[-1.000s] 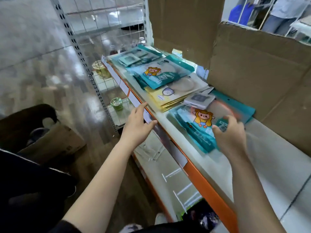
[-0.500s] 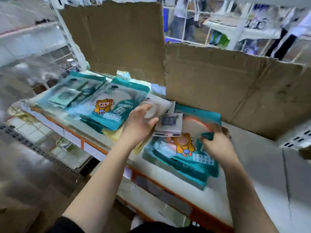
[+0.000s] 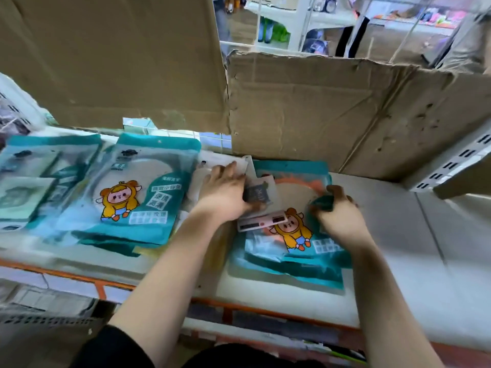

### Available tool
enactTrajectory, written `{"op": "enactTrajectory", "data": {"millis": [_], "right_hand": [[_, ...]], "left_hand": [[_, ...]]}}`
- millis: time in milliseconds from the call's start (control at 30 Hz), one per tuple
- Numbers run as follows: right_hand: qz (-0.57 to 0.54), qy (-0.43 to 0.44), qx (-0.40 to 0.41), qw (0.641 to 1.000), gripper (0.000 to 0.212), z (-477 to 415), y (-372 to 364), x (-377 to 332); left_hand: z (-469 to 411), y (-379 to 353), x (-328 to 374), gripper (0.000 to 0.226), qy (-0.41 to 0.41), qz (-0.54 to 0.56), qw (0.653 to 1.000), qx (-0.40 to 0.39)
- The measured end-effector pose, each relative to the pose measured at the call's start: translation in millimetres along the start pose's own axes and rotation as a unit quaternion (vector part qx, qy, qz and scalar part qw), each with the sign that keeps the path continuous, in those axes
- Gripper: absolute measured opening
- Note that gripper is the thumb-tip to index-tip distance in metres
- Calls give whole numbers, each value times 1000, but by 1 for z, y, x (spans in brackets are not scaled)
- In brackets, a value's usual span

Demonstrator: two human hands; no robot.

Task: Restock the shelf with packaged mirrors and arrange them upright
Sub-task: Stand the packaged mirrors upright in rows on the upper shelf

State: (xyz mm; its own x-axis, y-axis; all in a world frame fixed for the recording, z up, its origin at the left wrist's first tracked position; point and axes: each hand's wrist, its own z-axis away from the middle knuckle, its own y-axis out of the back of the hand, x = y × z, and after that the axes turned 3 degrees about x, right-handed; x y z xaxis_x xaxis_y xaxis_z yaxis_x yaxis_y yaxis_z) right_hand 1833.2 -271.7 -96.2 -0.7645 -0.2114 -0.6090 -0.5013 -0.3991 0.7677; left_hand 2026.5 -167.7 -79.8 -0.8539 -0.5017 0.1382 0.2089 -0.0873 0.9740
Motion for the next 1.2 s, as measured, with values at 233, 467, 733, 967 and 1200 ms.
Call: {"op": "enactTrajectory", "data": {"millis": [233, 467, 733, 967, 1200], "right_hand": [[-15, -78, 1, 997, 49, 0, 0, -1], [-25, -84, 26, 996, 63, -2, 0, -3], [-175, -158, 16, 972, 34, -5, 13, 7], [-217, -158, -10, 963, 18, -1, 12, 15], [-368, -109, 15, 923, 18, 7, 20, 2]], "left_hand": [[-7, -1, -1, 83, -16, -23, 999, -33], [-17, 2, 5, 93, 27, 32, 999, 4], [-13, -2, 18, 68, 41, 243, 969, 3], [-6, -4, 20, 60, 35, 283, 959, 8], [0, -4, 11, 53, 63, 429, 898, 75]]}}
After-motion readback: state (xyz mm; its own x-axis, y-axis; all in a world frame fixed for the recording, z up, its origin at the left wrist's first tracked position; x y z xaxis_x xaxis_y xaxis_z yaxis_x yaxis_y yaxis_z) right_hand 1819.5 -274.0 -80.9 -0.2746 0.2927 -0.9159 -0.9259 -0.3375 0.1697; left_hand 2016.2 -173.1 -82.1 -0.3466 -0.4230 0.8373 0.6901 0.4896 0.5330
